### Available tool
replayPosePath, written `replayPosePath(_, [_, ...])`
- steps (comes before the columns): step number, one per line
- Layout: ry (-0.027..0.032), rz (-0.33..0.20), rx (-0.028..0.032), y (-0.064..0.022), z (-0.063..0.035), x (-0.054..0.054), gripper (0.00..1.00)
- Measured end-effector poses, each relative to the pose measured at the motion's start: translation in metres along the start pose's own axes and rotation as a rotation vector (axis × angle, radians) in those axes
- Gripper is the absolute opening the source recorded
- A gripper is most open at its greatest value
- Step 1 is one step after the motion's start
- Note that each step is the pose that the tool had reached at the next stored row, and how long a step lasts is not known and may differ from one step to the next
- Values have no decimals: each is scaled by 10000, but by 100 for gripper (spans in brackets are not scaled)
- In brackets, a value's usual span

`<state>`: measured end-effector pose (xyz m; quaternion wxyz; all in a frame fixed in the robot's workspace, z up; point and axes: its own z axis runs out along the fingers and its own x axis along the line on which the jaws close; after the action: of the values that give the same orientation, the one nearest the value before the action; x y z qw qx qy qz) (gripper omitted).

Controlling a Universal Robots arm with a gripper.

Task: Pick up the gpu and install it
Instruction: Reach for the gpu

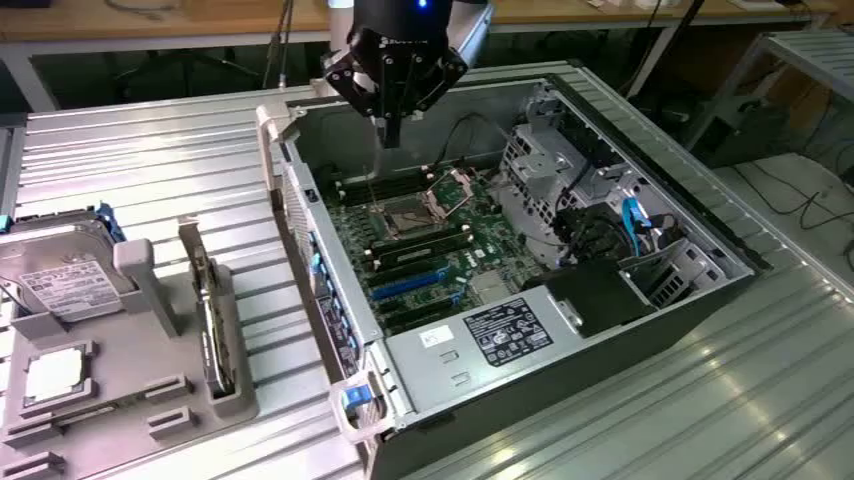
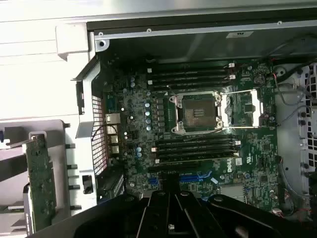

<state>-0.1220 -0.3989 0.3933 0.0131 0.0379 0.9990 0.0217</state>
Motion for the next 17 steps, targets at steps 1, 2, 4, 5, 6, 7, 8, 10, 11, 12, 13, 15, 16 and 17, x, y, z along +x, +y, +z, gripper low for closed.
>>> replayPosePath(1, [2,1,0,-2,0,24,11])
replayPosePath(2, [10,0,1,-6,2,83,11])
replayPosePath(4, [29,1,2,-14,5,182,11])
replayPosePath(5, [49,2,4,-18,6,227,11])
replayPosePath(6, [53,2,4,-18,7,233,11])
replayPosePath(7, [59,2,4,-19,8,242,11])
replayPosePath(8, [67,3,5,-19,8,250,11])
replayPosePath(10, [81,3,7,-21,8,265,11])
replayPosePath(11, [89,4,7,-21,9,274,11])
replayPosePath(12, [95,4,8,-22,9,282,11])
replayPosePath(13, [104,5,9,-22,10,287,11])
replayPosePath(15, [119,5,9,-23,11,297,11])
replayPosePath(16, [126,5,9,-24,11,303,11])
replayPosePath(17, [134,6,10,-24,12,309,11])
